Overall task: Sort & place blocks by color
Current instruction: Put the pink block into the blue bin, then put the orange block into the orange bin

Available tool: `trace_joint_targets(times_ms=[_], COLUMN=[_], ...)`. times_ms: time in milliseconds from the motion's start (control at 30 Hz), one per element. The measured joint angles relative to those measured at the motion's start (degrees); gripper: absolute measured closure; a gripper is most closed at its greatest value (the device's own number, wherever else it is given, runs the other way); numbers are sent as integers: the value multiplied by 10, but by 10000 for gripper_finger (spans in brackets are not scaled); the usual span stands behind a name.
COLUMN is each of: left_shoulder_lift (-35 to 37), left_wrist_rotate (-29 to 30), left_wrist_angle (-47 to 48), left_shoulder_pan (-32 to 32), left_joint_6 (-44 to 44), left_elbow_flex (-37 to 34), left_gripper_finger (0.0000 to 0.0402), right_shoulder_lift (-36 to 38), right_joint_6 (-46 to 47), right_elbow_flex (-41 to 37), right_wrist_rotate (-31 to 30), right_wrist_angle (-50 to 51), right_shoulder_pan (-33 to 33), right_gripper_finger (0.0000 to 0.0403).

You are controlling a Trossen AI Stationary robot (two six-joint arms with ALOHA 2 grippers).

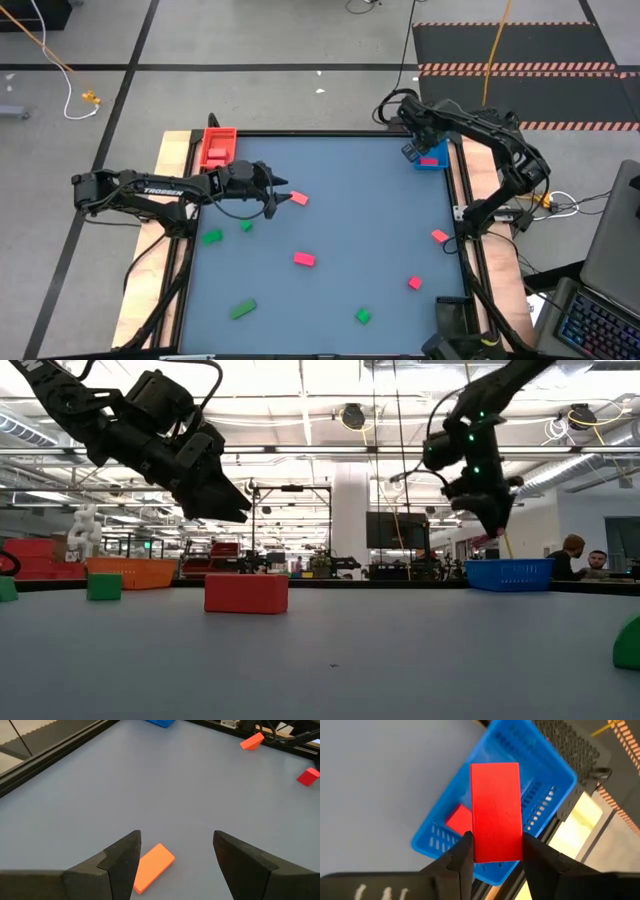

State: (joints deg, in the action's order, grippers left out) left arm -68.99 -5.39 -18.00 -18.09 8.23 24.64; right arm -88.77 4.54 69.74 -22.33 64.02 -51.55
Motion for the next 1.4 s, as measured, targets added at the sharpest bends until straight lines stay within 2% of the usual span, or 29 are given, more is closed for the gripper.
trace_joint_targets(times_ms=[200, 333, 500, 633, 700, 867, 967, 1267, 1400], left_shoulder_lift=[0, 0, 0, 0, 0, -3, -21, -159, -217], left_wrist_rotate=[6, 9, 9, 11, 9, 9, 0, -7, -44], left_wrist_angle=[0, 0, 34, 49, 51, 56, 76, 260, 276], left_shoulder_pan=[0, 0, 0, 6, 12, 8, 0, -28, -45], left_joint_6=[0, 0, -23, -52, -75, -112, -122, -189, -230], left_elbow_flex=[0, 0, 0, 0, 0, 6, 38, 191, 229], left_gripper_finger=[151, 151, 151, 151, 151, 151, 151, 151, 151], right_shoulder_lift=[0, 0, 13, 43, 64, 112, 134, 141, 139], right_joint_6=[0, -4, -19, -36, -46, -56, -47, -22, -16], right_elbow_flex=[-36, -41, -41, -41, -41, -41, -41, -41, -66], right_wrist_rotate=[-3, -3, 1, 19, 59, 224, 282, 301, 301], right_wrist_angle=[-22, -25, -42, -91, -128, -228, -279, -350, -441], right_shoulder_pan=[-8, -10, -9, -5, -5, 8, 30, 142, 204], right_gripper_finger=[164, 122, 120, 129, 133, 133, 133, 133, 133])
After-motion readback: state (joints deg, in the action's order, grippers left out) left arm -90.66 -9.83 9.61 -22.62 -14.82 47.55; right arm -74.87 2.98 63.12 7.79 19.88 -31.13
